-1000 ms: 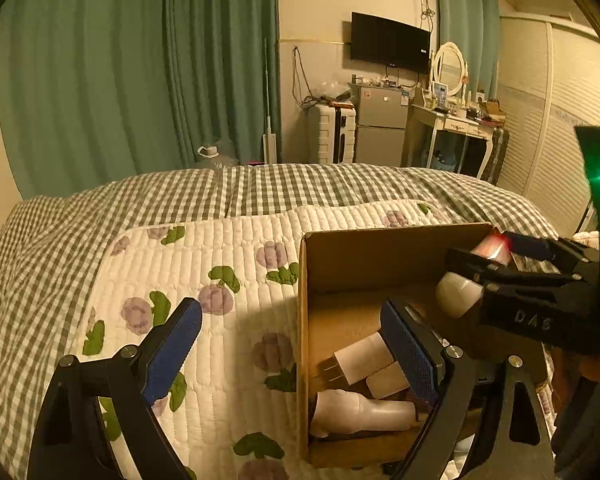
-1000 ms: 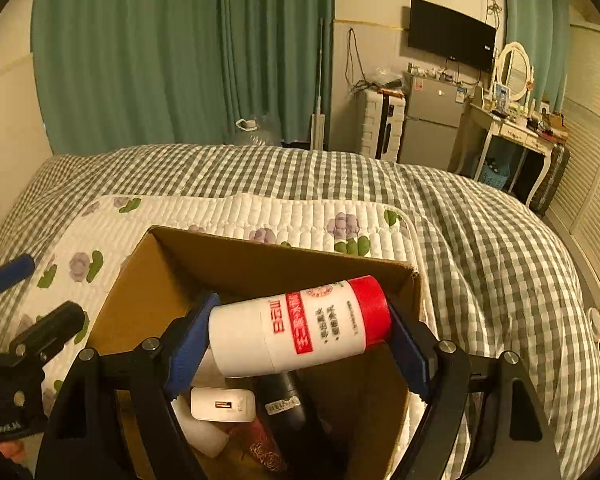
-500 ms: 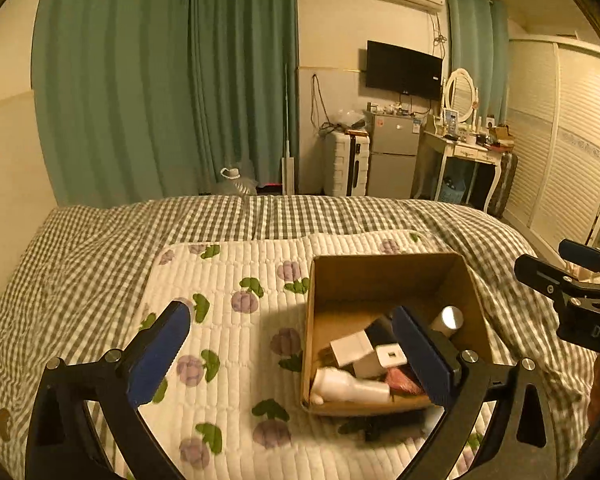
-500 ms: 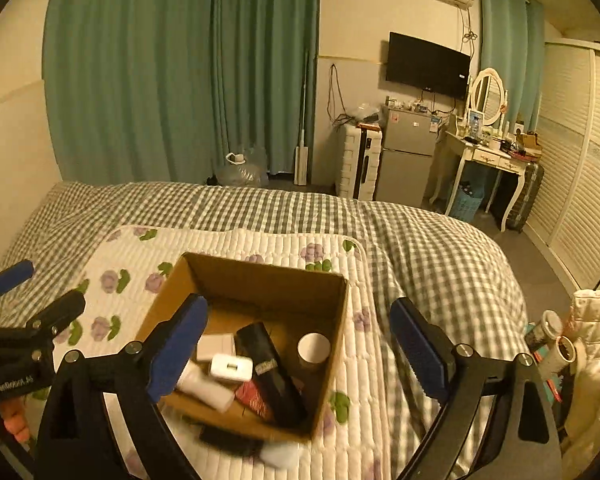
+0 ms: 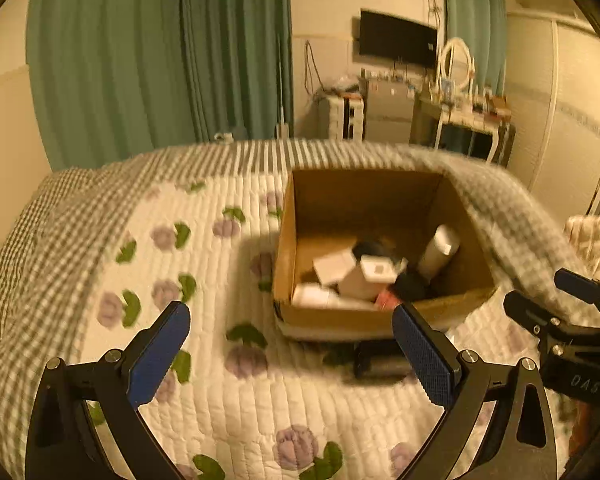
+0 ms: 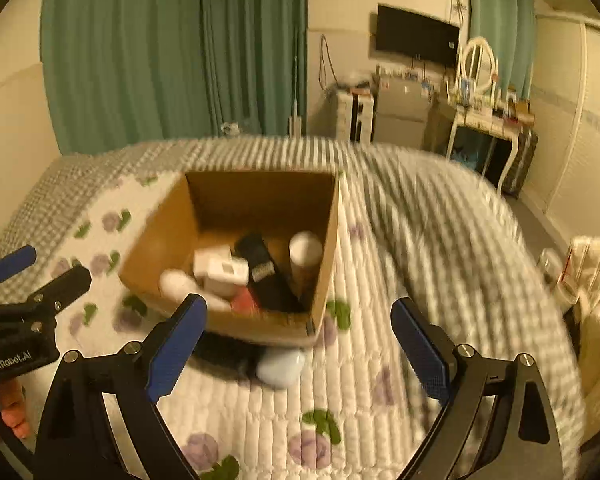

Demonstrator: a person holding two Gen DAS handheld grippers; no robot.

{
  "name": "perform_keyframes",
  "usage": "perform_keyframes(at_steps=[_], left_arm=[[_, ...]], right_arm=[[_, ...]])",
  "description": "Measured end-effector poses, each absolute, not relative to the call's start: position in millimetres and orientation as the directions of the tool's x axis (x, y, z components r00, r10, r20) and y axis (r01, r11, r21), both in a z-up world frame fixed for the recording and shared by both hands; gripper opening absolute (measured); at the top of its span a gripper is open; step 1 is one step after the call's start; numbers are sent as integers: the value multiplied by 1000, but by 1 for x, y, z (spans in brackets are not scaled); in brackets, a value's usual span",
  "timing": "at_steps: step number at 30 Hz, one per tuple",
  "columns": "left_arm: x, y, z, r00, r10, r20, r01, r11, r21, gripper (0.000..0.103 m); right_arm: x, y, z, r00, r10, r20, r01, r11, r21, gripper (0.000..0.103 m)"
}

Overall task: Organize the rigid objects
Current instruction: 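Grasp the blue earbud case with the right tool while the left grasps the black charger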

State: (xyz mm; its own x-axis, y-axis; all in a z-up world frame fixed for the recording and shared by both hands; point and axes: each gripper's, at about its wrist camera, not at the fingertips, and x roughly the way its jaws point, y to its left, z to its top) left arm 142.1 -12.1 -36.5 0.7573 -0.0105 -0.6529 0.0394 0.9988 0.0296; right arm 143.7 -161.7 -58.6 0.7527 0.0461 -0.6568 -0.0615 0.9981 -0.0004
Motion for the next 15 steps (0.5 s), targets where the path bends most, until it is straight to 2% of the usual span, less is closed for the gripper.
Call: perform_keyframes(at_steps=[5,12,15], left_arm=[[152,-19,-79,706,-13,-708,50,998,31,103],[157,-24,-111,670,3,-742,69,995,67,103],[158,-22,-115,661,3,-750,69,995,65,103]], right_arm=[[156,-165,-118,691,68,-719,-63,997,34,94],[174,-157,-171,612,43,-790,-90,996,-15,76],[180,-156,-186,586,53,-809,-93,996,-2,73]])
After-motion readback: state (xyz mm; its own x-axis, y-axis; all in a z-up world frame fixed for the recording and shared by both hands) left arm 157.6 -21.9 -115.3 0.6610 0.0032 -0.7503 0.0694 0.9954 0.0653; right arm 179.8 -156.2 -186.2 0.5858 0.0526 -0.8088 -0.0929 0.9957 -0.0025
